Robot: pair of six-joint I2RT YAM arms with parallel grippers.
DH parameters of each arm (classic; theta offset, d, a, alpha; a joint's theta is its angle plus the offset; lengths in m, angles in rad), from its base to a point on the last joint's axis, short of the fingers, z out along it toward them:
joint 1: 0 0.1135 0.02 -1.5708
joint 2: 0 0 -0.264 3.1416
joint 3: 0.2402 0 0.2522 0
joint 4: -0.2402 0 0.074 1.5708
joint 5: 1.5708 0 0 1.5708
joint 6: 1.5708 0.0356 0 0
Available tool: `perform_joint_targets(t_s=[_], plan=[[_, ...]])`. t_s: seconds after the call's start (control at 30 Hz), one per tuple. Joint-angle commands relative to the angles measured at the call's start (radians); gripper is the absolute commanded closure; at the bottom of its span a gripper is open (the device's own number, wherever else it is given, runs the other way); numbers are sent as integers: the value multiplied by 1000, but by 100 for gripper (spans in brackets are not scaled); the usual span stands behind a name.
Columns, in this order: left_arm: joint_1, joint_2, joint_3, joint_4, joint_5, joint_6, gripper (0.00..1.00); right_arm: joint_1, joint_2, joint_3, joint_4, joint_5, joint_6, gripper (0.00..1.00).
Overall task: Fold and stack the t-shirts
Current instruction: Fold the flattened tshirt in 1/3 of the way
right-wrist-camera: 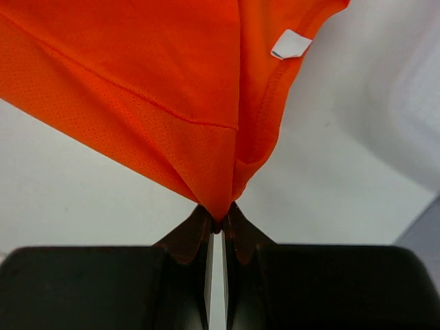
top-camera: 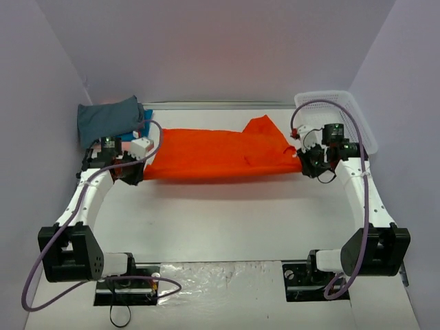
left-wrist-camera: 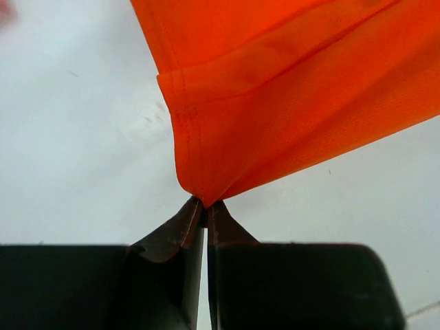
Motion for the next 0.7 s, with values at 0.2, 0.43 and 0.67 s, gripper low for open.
perform_joint_targets(t_s=[0.2, 0.43, 0.67], plan=[[6, 65, 15, -300, 148, 309, 75, -1, 60, -61, -357, -43, -262, 51], [-19, 23, 84, -473, 196, 438, 57, -1, 62, -3, -384, -14, -279, 38], [-20, 69, 132, -445, 207, 411, 58, 2, 149, 89, -356, -49, -244, 38]])
